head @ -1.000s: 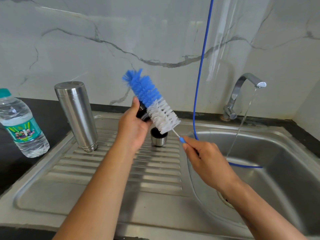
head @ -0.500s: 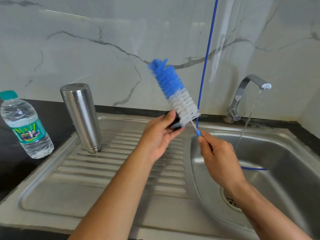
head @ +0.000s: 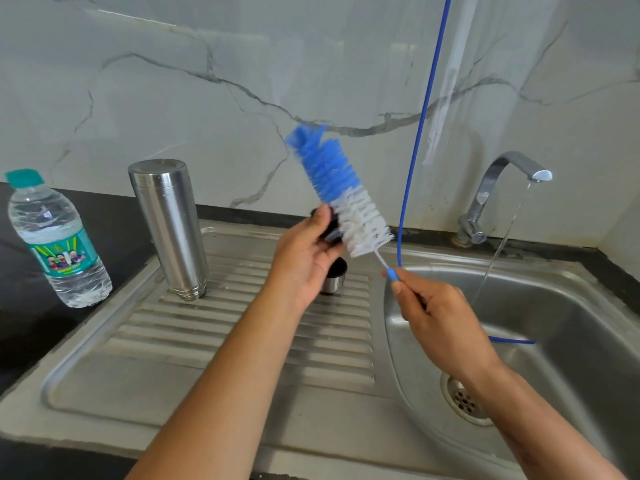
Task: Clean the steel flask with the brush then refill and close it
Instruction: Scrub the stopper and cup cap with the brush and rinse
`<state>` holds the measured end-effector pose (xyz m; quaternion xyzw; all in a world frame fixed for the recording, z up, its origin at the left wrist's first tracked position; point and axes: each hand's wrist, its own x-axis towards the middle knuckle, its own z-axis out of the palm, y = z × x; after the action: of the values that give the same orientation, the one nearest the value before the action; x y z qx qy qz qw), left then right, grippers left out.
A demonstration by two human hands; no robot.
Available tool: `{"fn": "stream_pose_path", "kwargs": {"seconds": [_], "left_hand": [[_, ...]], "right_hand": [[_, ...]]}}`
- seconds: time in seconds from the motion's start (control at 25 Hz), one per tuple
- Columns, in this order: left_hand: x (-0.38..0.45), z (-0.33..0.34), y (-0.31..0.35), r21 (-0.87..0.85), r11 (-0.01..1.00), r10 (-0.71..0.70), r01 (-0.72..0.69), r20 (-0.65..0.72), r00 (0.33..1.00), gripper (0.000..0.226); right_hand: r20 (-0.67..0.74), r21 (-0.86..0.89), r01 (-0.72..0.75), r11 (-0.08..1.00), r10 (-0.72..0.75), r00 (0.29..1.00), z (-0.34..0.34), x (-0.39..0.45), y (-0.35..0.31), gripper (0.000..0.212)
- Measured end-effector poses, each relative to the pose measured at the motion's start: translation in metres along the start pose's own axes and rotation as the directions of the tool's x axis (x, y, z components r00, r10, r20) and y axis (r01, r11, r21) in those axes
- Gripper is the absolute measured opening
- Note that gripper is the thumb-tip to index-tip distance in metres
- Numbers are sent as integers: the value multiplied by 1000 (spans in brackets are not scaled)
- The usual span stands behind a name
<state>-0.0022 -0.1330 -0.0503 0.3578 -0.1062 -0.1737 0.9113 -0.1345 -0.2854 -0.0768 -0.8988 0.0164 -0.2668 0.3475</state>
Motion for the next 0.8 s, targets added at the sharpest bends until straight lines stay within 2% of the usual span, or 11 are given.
{"fn": "stream_pose_path", "kwargs": {"seconds": [0.08, 0.2, 0.28, 0.4, 0.6, 0.76, 0.8], "left_hand": [[5, -11, 12, -84, 996, 19, -20, -8, 1000, 22], [3, -10, 3, -47, 998, -31, 30, -16, 999, 21], [1, -4, -2, -93, 994, -59, 55, -36, 998, 22], [3, -7, 4, -126, 992, -1, 4, 23, 1000, 28], [-11, 9, -9, 86, 993, -98, 85, 166, 981, 33], [3, -8, 12, -119, 992, 43, -38, 45, 998, 27], [4, -11, 13, -127, 991, 35, -28, 52, 998, 27]], "right_hand": [[37, 16, 16, 1000, -16, 999, 3, -4, -2, 27], [-11, 17, -19, 1000, 19, 1000, 3, -2, 2, 27], [6, 6, -20, 1000, 20, 1000, 3, -1, 3, 28], [38, 19, 0, 1000, -1, 999, 4, -3, 2, 28], [-80, 11, -48, 999, 49, 996, 0, 1, 7, 26], [111, 17, 17, 1000, -19, 994, 1, -2, 2, 25], [105, 23, 23, 999, -25, 994, 1, -3, 1, 26]]}}
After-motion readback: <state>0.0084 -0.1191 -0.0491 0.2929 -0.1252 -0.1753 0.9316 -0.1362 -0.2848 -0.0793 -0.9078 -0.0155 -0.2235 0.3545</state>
